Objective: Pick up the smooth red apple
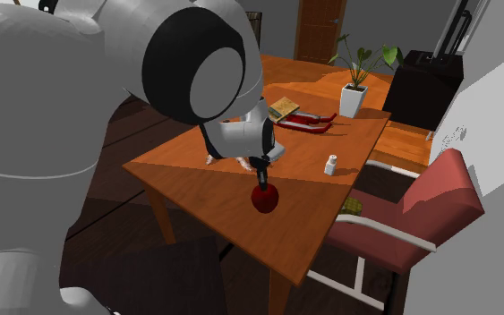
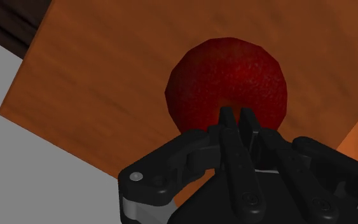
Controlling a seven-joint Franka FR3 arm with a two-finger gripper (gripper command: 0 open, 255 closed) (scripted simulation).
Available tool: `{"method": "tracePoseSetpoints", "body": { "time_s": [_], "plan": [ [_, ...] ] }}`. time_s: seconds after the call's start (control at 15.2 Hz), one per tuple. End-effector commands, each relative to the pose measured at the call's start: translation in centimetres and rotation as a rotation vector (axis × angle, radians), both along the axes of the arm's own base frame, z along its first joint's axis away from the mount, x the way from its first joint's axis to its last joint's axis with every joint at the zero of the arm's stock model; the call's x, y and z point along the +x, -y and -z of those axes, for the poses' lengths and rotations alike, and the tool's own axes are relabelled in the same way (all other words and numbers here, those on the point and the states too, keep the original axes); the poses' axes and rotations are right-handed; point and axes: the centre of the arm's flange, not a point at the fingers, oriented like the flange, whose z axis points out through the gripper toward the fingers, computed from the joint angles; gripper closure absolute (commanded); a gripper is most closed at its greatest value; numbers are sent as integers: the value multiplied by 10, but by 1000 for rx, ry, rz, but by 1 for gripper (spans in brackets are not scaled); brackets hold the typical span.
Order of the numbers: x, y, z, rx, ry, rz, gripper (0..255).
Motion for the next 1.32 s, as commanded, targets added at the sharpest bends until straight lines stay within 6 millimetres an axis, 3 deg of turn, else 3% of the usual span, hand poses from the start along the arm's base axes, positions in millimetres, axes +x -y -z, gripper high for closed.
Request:
{"method": "tracePoseSetpoints", "body": {
  "time_s": [0.0, 0.33, 1.25],
  "plan": [
    [0, 0, 0, 0, 0, 0, 255],
    [-1, 0, 2, 0, 0, 0, 255],
    [-1, 0, -72, 0, 0, 0, 255]
  ]
}}
